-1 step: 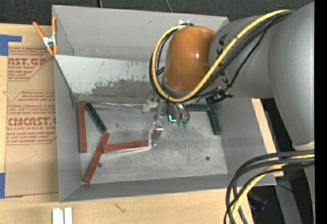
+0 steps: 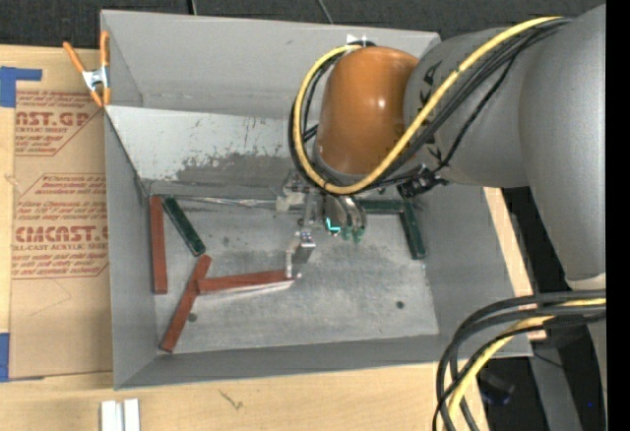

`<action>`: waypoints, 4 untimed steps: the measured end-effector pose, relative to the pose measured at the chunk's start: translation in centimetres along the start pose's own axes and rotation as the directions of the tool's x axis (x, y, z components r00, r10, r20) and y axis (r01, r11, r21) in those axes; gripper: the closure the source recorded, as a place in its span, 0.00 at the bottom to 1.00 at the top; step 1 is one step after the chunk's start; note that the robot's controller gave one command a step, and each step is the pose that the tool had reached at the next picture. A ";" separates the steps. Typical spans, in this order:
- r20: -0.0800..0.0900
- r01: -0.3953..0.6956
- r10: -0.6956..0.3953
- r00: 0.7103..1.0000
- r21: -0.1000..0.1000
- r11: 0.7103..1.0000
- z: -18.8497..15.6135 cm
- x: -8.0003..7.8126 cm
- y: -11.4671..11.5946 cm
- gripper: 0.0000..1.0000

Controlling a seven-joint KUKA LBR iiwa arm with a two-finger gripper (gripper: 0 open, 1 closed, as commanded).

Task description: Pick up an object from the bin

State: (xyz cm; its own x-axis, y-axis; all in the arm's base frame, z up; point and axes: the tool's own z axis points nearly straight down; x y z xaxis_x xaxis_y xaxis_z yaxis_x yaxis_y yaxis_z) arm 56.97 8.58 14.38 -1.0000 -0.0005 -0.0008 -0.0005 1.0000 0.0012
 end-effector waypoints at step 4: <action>0.024 -0.068 0.068 0.997 -0.002 0.998 6.7 2.6 8.4 1.00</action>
Offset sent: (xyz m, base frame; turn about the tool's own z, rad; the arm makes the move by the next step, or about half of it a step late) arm 0.0000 0.0000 0.0000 0.0000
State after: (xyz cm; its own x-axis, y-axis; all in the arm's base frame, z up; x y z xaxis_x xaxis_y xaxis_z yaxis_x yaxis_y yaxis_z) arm 54.37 17.01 7.70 -0.9974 0.0674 -0.0246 0.0674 0.9977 0.0028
